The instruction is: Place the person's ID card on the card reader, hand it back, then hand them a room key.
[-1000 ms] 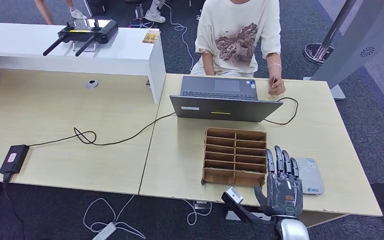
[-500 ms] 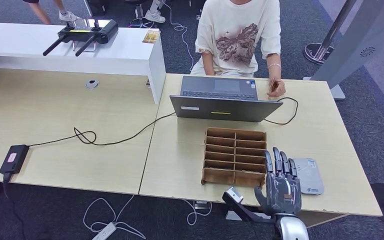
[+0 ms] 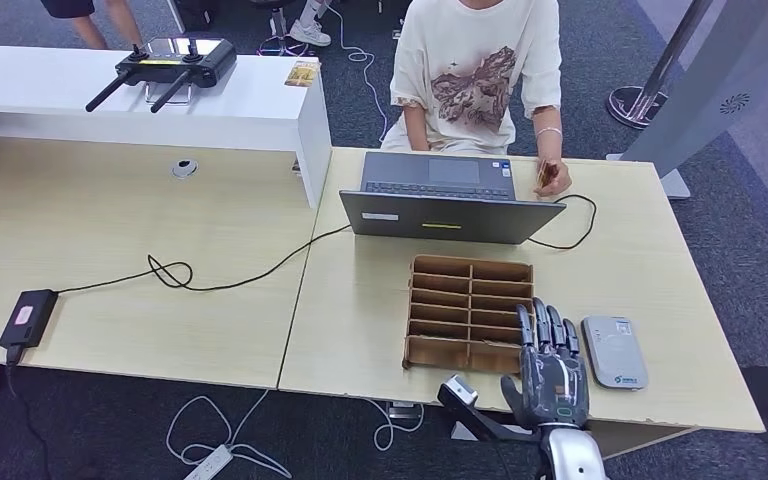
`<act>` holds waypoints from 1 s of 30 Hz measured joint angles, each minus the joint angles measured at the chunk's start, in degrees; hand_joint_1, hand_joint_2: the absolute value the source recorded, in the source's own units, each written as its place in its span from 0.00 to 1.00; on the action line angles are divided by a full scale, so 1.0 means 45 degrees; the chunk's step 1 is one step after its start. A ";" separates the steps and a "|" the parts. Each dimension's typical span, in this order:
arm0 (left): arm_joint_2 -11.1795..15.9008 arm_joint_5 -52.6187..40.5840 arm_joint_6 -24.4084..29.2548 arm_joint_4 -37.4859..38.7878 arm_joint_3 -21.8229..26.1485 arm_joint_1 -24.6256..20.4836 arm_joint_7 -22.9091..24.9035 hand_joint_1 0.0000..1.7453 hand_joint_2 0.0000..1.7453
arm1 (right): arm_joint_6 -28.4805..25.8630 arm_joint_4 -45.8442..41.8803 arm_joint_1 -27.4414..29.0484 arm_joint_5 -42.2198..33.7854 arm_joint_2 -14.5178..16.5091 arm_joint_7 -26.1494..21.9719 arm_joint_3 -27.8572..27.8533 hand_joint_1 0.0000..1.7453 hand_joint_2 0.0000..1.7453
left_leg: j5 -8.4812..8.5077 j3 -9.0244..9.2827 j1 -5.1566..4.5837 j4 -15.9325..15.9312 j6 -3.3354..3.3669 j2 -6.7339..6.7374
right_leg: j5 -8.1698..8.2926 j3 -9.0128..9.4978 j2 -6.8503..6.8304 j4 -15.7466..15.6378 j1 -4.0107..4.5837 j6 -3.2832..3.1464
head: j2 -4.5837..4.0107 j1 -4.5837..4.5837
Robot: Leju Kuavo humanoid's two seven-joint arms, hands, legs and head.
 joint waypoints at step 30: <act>0.0055 0.0023 -0.0087 0.0000 -0.0010 0.0006 0.0015 0.00 0.00 | -0.0342 0.0796 -0.0256 0.0000 0.0109 -0.0195 -0.0011 0.34 1.00 | 0.0000 -0.0001 0.0000 0.0000 0.0000 0.0000 | 0.0000 0.0000 -0.0001 0.0001 0.0000 0.0000 | 0.0000 0.0000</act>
